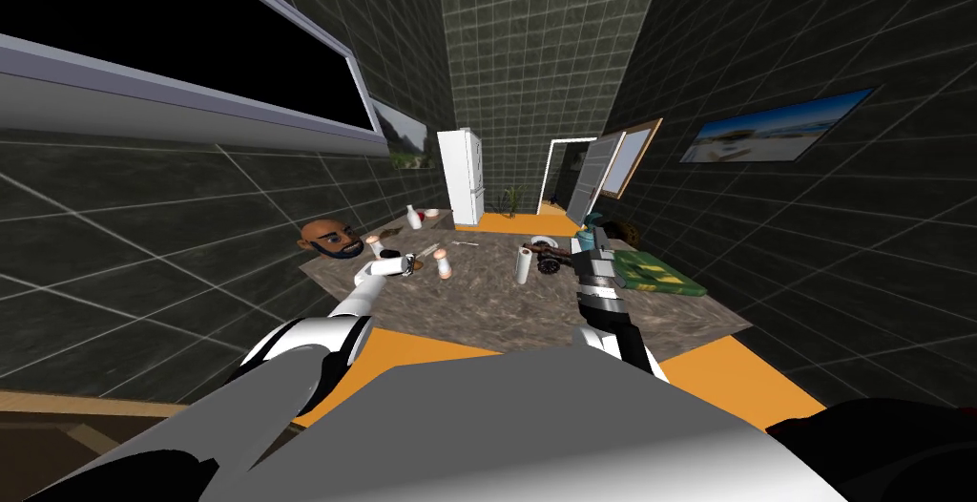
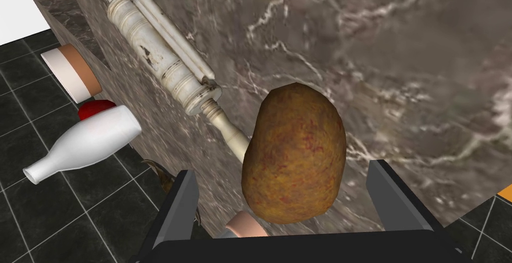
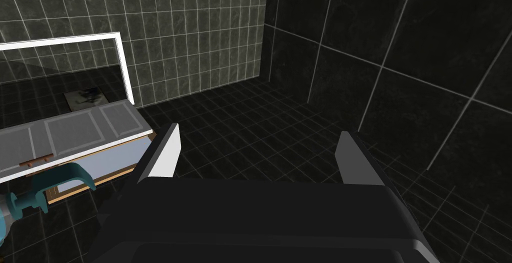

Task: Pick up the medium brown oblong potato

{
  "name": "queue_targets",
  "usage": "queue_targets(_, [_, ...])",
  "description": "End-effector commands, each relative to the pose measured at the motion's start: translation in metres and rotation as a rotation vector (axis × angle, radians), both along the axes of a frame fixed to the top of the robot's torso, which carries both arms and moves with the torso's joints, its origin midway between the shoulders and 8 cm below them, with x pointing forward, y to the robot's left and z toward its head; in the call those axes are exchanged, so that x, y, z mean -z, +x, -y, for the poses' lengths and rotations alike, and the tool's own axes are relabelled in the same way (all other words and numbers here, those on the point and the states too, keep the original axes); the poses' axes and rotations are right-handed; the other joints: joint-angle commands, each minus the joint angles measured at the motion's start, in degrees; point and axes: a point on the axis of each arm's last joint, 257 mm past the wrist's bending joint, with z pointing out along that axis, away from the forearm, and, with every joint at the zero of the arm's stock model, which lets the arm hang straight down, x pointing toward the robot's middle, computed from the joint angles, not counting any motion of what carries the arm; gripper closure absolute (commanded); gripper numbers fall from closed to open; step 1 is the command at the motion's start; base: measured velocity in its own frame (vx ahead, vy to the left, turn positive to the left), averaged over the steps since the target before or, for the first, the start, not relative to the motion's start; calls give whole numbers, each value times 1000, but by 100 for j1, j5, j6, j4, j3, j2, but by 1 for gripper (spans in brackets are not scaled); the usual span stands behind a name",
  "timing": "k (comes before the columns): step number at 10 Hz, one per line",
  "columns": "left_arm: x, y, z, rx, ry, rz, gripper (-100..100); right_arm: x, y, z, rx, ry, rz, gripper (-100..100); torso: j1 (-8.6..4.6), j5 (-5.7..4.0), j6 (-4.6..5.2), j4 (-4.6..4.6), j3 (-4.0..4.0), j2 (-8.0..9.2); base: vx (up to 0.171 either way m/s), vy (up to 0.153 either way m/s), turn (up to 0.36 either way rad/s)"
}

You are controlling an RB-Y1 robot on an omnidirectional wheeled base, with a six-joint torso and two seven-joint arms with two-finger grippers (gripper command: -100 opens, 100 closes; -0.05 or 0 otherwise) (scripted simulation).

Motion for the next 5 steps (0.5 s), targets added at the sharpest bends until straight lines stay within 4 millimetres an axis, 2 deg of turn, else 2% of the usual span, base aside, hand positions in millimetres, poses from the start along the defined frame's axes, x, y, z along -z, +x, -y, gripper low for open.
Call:
queue_targets(1, [2,0,-3,-3,0,1,-100,0,0,0,0,0,0,0,0,0,0,0,0,0,4,-12,12])
queue_targets(5, [3,-29,-69,-65,8,8,-100,0,0,0,0,0,0,0,-11,-3,2,-1,-3,-5,22,-51,-144])
